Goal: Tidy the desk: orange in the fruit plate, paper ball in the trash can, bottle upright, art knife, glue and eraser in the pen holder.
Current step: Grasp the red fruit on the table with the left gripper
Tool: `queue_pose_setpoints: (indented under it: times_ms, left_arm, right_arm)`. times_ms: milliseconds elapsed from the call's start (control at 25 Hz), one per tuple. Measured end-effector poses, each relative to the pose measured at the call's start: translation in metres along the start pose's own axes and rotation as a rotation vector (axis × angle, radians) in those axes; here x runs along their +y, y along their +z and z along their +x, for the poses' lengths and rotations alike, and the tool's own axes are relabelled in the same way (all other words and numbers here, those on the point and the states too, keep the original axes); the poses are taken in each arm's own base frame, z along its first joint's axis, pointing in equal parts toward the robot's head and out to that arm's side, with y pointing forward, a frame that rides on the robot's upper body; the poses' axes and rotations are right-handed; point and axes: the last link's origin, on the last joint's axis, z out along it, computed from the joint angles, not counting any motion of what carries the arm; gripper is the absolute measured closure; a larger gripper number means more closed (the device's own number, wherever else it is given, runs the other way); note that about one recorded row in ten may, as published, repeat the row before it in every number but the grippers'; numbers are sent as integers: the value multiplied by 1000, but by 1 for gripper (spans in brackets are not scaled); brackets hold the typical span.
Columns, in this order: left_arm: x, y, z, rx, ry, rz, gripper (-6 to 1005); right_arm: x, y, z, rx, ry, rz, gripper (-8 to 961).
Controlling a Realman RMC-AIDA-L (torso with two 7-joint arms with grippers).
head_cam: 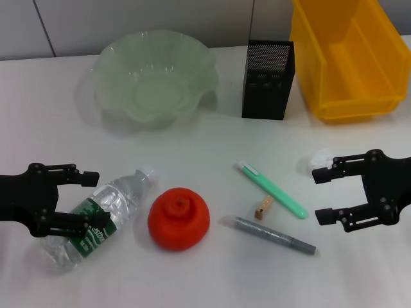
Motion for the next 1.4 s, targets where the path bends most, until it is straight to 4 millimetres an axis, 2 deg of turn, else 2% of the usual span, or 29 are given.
queue_pose_setpoints:
  times_ms: [720,800,840,960,1040,1320,1400]
  left_arm:
    - [-2,-1,3,-3,-15,11,184]
    - [-3,-5,11,-13,-4,22,187]
    - [3,-8,33,-28,5,23,188]
    - [7,-6,38,-30,11,27,192]
    - [16,6,41,-51,34,-13,195]
    - [17,26,37,-53,42,-7,206]
    - [19,38,34,-53,65,-3,209]
  right_arm:
    - [0,-3,-3,11,-12,6,194]
    - [-1,-5,-4,13,-14,12,194]
    - [-1,-6,-4,14,-11,15,194]
    - [-3,-9,-7,23,5,20,194]
    - [-2,-10,-9,32,5,11,194]
    - [3,-5,-11,36,-36,13,195]
    - [3,-4,-10,34,-37,13,195]
